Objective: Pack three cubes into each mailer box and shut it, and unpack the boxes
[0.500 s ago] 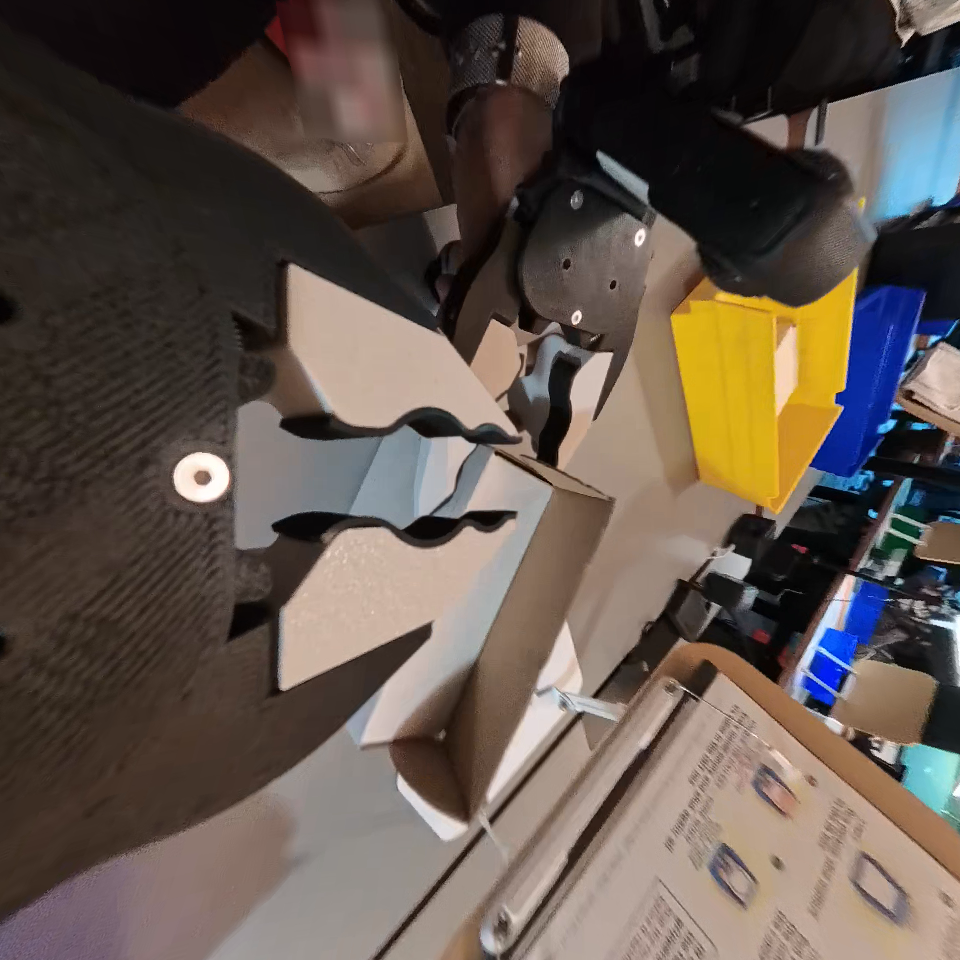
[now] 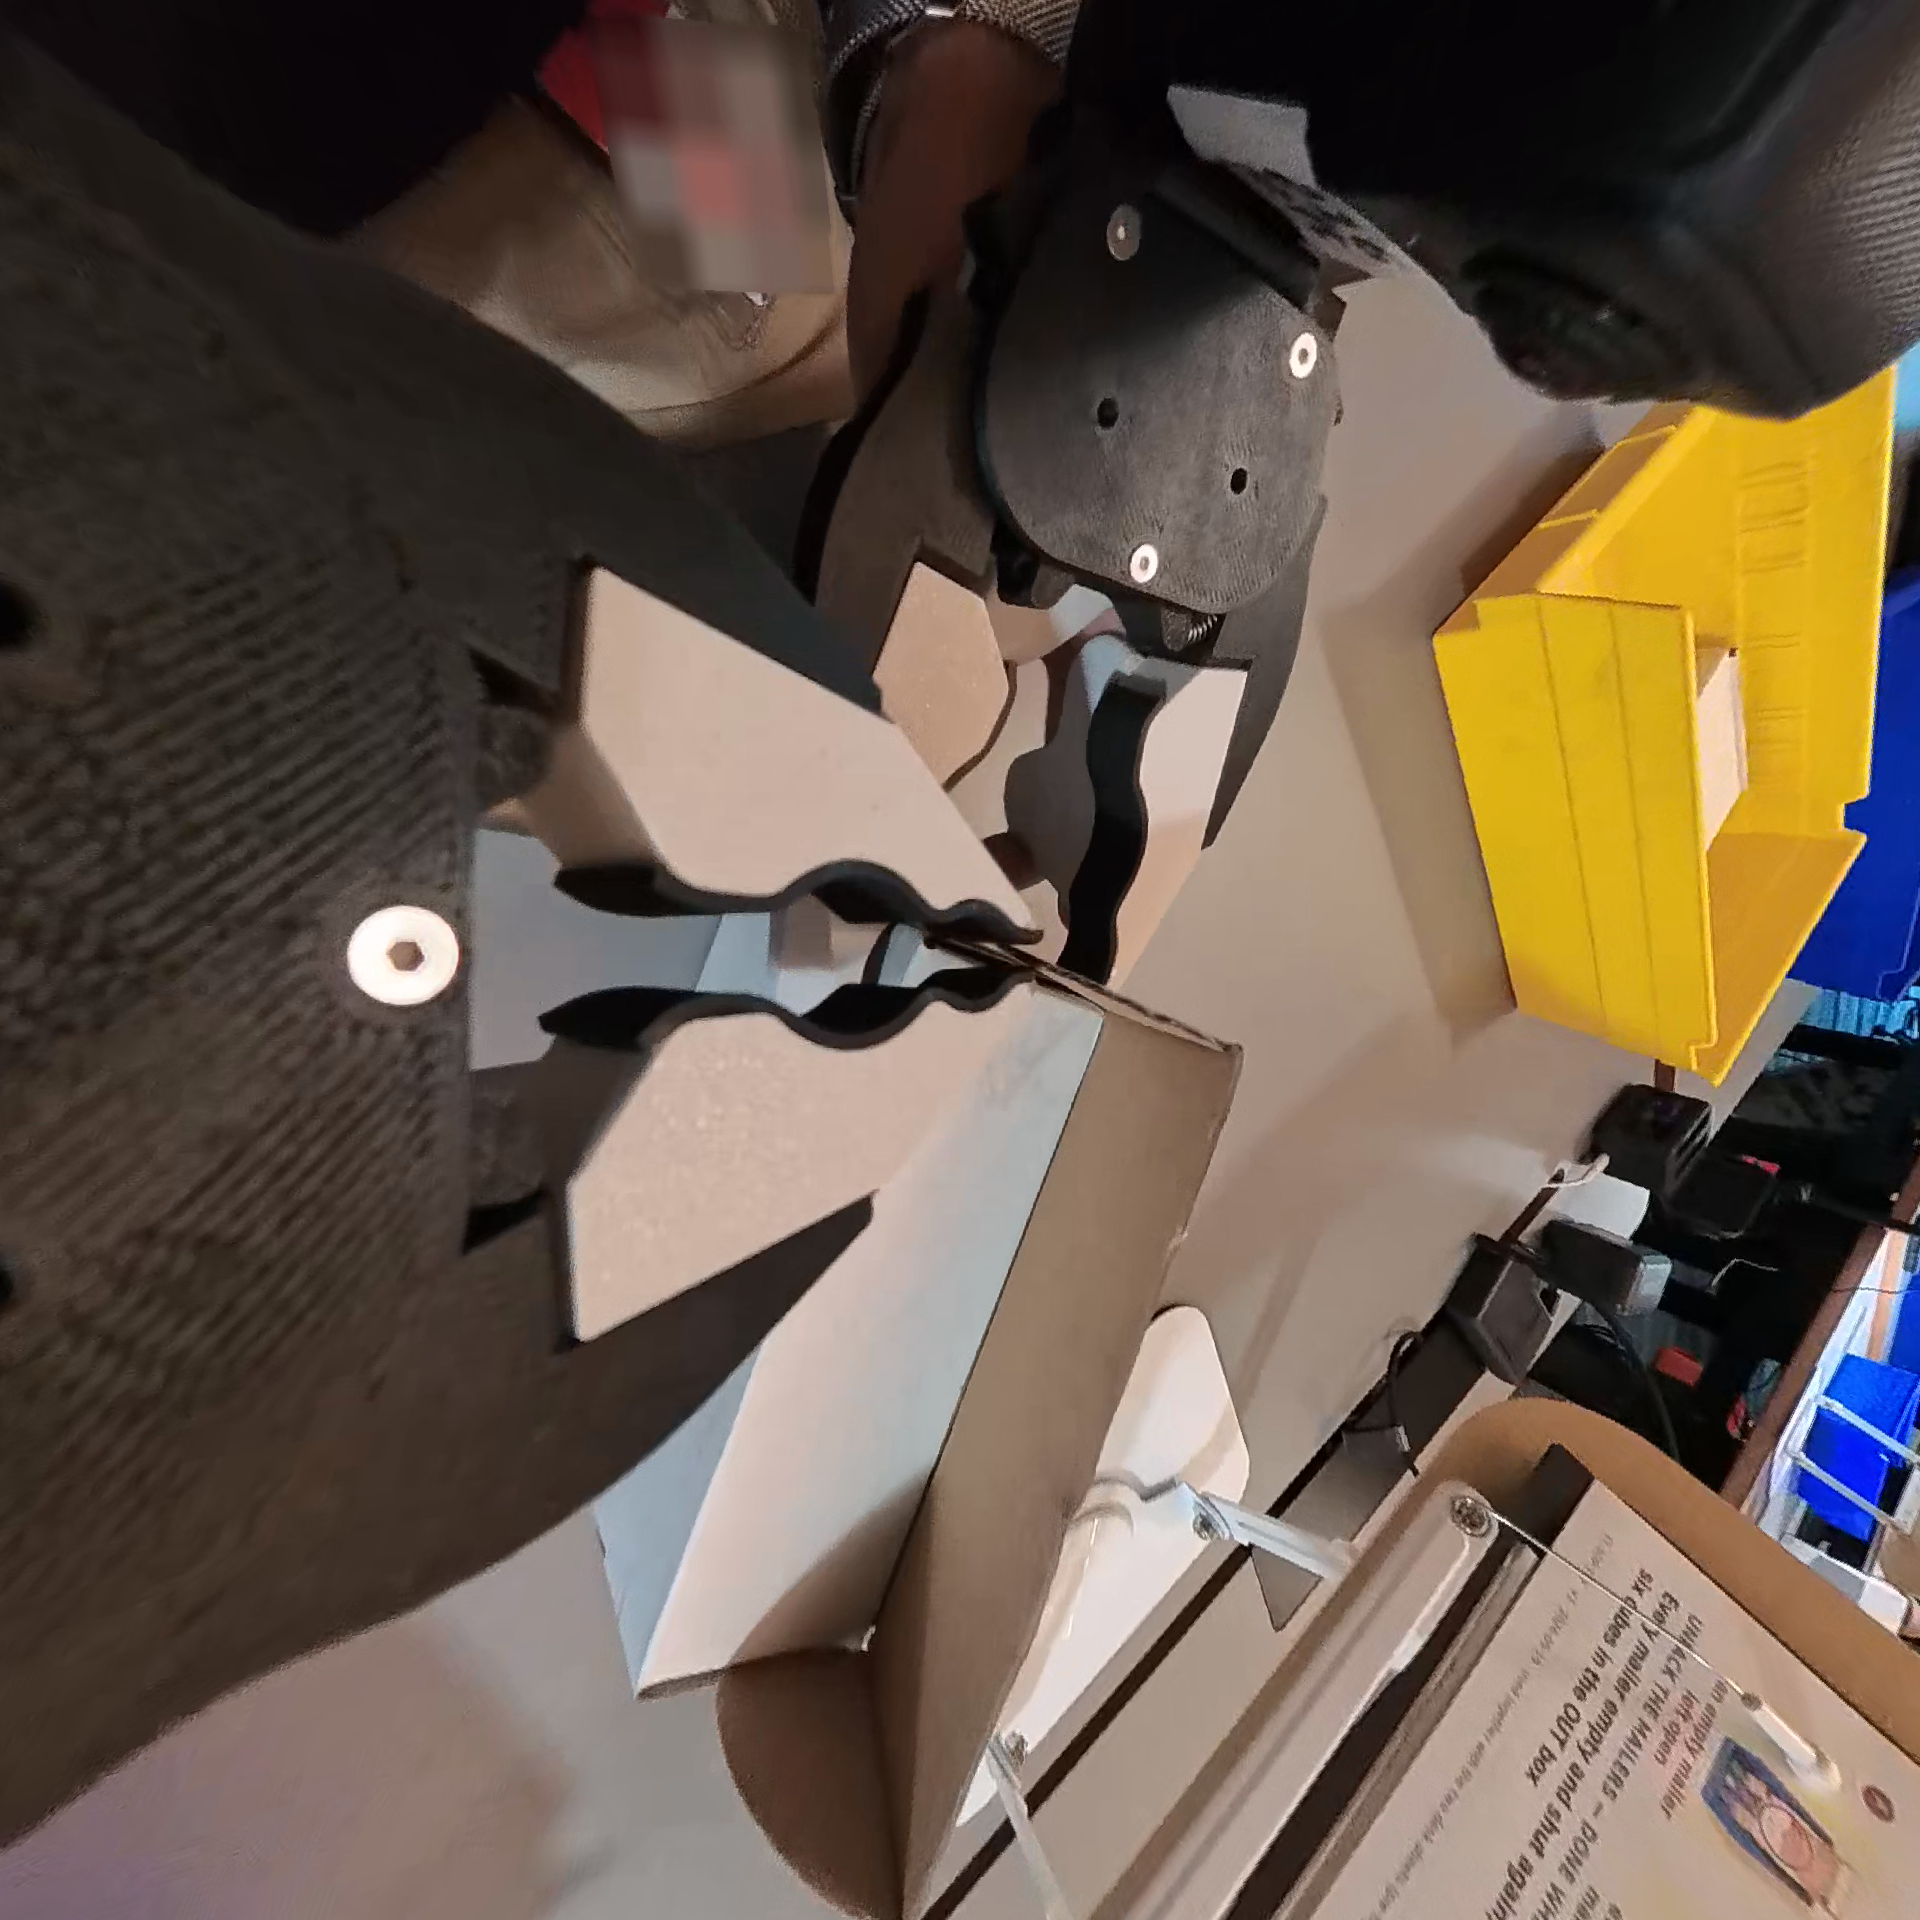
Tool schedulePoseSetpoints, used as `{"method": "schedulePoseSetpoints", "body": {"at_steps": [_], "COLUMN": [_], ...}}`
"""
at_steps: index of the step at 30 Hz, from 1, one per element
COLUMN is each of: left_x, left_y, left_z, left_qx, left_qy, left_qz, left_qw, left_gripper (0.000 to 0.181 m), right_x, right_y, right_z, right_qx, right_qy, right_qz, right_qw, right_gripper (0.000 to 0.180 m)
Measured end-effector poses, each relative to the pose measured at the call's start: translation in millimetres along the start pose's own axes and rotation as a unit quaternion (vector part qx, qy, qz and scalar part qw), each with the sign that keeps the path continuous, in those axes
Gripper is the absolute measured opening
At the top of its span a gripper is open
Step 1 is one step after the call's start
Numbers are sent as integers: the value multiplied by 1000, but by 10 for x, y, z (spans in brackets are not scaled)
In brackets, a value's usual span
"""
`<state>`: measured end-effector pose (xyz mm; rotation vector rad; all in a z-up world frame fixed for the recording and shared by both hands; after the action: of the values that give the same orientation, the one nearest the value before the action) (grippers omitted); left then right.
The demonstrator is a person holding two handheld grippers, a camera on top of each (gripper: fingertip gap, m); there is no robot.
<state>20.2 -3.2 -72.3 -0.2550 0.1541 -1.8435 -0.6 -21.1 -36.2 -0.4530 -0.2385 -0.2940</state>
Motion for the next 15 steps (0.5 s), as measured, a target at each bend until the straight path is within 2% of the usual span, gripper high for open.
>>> {"method": "schedulePoseSetpoints", "body": {"at_steps": [1,15], "left_x": [-1,-7], "left_y": [1,9], "left_z": [-1,0], "left_qx": [-1,0], "left_qy": [1,4], "left_qz": [-1,0], "left_qw": [1000,1000], "left_gripper": [65,65], "right_x": [2,43], "right_y": [0,-20], "right_z": [-1,-4], "right_qx": [-1,-13], "right_qy": [-1,-41], "right_qz": [0,-20], "right_qw": [1000,999], "right_gripper": [2,1]}}
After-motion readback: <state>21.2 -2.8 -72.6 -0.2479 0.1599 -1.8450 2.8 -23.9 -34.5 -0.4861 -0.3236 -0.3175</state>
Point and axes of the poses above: each gripper's, where its closed fingertips meet, y out along the fingers, z out of its top, x = y × z across the jaws, the point moved 3 cm from there along -y, back along the fingers, and after that the axes turned 6 degrees about -y, right-handed, at the moved point
